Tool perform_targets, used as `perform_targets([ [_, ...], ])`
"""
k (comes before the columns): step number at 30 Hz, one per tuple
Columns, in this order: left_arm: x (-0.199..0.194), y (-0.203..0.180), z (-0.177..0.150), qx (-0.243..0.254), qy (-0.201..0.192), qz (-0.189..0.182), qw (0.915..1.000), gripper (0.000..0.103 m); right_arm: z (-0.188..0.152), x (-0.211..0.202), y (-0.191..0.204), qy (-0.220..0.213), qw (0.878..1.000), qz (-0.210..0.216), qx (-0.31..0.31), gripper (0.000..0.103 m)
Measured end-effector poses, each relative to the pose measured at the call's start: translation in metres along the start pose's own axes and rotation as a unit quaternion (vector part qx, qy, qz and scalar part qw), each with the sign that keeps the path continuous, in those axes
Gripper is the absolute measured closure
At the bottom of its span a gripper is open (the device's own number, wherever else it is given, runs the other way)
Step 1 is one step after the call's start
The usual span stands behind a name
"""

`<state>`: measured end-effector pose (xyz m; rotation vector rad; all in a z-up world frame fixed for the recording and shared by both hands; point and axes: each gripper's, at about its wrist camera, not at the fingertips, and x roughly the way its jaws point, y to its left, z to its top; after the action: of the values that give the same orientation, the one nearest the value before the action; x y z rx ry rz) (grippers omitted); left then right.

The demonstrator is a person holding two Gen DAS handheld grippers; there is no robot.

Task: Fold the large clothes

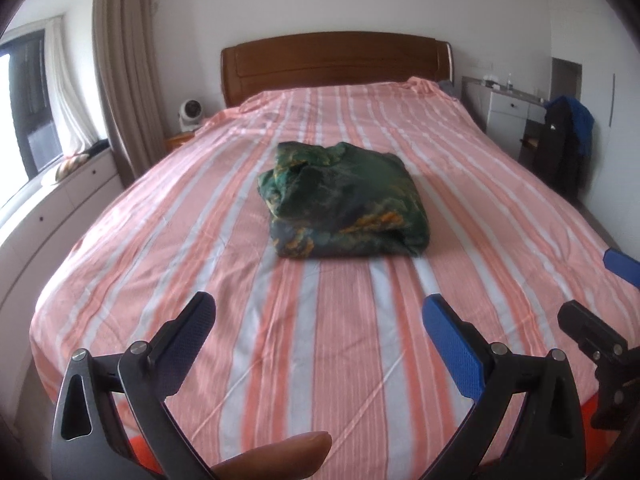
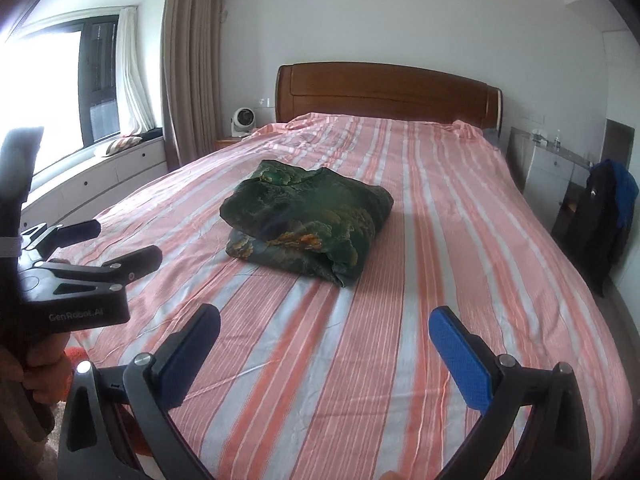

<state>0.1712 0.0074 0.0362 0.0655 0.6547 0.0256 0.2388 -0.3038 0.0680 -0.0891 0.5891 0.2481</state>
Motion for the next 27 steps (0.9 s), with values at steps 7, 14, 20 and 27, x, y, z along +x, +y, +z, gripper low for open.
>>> perform_targets([
  [7, -0.036, -0.01, -0.023, 0.014, 0.025, -0.002, 0.9996, 0.0, -0.031, -0.039, 0.009, 0.035, 0.998, -0.029, 0.034, 0.0],
  [14, -0.056, -0.031, -0.034, 0.059, 0.043, -0.013, 0.9973, 0.0, -0.05, -0.06, 0.013, 0.071, 0.997, -0.007, 0.038, 0.0],
  [20, -0.055, -0.034, -0.025, 0.046, 0.039, -0.017, 0.998, 0.0, -0.036, -0.066, 0.019, 0.049, 0.998, -0.036, 0.02, 0.0],
  [27, -0.036, -0.025, -0.034, 0.034, 0.061, 0.01, 0.9975, 0.0, -0.041, -0.06, 0.027, 0.054, 0.998, -0.044, 0.004, 0.0],
])
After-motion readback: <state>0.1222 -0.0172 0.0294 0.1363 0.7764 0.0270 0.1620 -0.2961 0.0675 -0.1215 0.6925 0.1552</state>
